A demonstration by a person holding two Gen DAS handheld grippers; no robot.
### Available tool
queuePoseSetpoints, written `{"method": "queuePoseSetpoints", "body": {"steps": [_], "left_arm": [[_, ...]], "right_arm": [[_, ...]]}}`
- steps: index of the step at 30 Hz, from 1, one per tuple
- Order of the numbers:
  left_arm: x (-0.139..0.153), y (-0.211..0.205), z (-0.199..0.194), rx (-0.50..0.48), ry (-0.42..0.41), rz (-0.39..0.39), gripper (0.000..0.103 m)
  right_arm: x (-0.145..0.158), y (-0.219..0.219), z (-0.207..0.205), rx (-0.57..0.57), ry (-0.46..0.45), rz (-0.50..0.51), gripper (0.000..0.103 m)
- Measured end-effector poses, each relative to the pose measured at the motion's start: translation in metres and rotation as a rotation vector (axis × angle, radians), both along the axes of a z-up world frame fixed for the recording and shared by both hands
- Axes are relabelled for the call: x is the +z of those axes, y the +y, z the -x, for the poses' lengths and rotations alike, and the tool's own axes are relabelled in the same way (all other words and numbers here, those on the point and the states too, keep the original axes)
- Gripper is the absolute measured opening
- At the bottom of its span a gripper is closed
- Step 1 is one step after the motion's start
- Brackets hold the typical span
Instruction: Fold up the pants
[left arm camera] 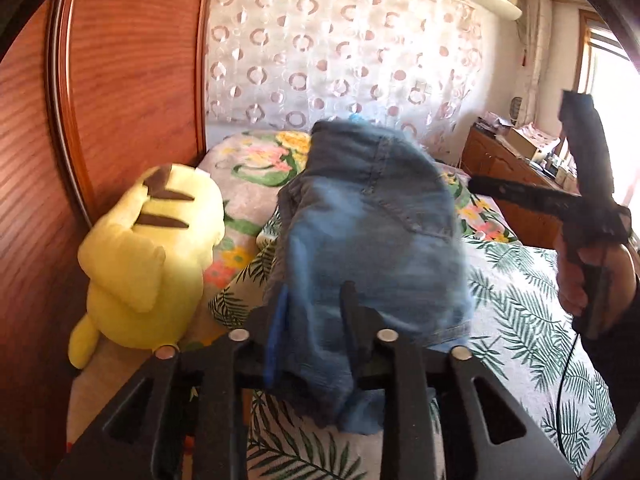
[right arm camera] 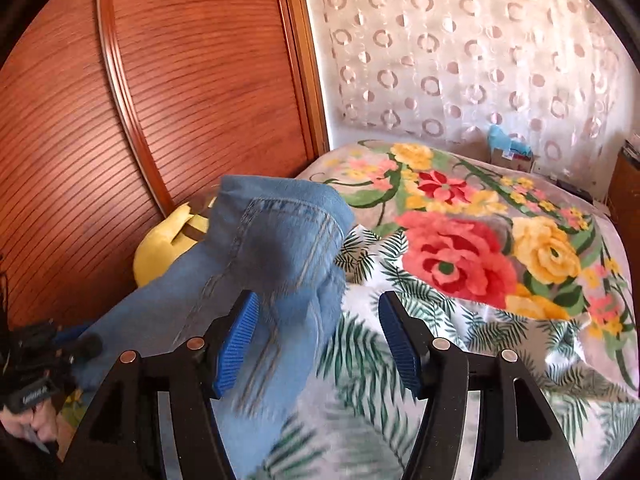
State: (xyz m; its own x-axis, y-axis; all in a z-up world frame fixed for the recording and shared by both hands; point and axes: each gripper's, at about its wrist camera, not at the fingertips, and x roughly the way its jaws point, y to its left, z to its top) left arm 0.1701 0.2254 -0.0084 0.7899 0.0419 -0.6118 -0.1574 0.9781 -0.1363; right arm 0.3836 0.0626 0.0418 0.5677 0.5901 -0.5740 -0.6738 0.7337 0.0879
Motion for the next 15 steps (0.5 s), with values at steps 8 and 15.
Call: {"method": "queuePoseSetpoints", "body": {"steps": [8,15], "left_arm": [[0.03,-0.044,0.021,-0.045,-0.091,-0.058,0.082],[0.045,-0.089,0.036,-0.112,-0.141,-0.089,0.098]], "right_arm": [[0.008,-0.074,0.079,-0.024,-0.051,-0.052,0.065],[0.008,-0.134,0.154,-0.073,-0.092,-0.051,0.065]]}}
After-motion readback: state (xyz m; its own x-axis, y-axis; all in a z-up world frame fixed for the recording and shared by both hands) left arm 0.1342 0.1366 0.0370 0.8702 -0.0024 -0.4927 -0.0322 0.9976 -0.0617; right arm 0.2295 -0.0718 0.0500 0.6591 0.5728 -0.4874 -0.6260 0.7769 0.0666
